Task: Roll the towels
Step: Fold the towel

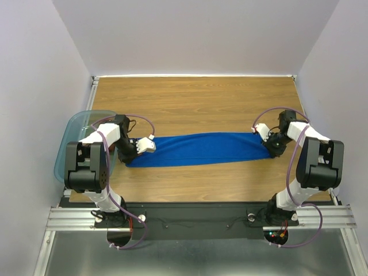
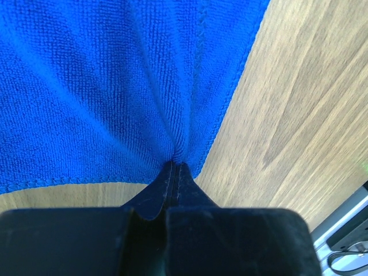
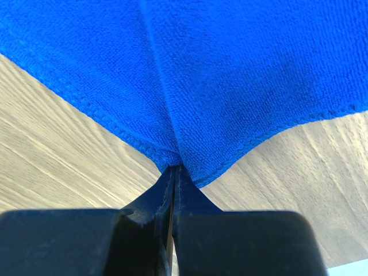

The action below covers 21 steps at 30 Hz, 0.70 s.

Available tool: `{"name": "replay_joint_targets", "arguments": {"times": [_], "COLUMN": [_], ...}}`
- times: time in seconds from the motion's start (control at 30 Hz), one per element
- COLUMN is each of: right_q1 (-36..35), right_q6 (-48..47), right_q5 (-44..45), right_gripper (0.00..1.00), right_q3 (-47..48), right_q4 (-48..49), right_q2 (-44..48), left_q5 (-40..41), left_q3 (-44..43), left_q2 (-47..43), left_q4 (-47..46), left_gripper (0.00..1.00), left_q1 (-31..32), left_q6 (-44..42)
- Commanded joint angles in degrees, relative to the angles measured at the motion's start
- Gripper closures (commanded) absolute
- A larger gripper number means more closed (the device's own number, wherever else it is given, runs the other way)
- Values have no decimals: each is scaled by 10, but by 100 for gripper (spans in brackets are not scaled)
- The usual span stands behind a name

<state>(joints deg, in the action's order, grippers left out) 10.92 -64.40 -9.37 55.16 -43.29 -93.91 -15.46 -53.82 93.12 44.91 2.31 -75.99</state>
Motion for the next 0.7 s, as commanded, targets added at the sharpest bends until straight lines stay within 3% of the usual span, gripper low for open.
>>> {"name": "replay_joint_targets", "arguments": {"times": [0.0, 0.2, 0.43, 0.67], "right_q1": [36, 37, 36, 35], "right_q6": [-30, -27, -9, 10], "right_q5": [66, 58, 19, 8], "right_gripper": [100, 99, 99, 99], "right_q3": [-25, -25, -8, -3], "right_q4": [33, 33, 15, 1], "right_q2": [-51, -47, -33, -56], "left_q5": [84, 33, 17, 11], "left_q3": [34, -8, -28, -40], "left_q2": [12, -1, 4, 56], "left_q4": [-50, -3, -18, -97], "left_gripper": [100, 100, 100, 100], "left_q1": [-12, -19, -32, 31], "left_q6": [-65, -72, -60, 27]}}
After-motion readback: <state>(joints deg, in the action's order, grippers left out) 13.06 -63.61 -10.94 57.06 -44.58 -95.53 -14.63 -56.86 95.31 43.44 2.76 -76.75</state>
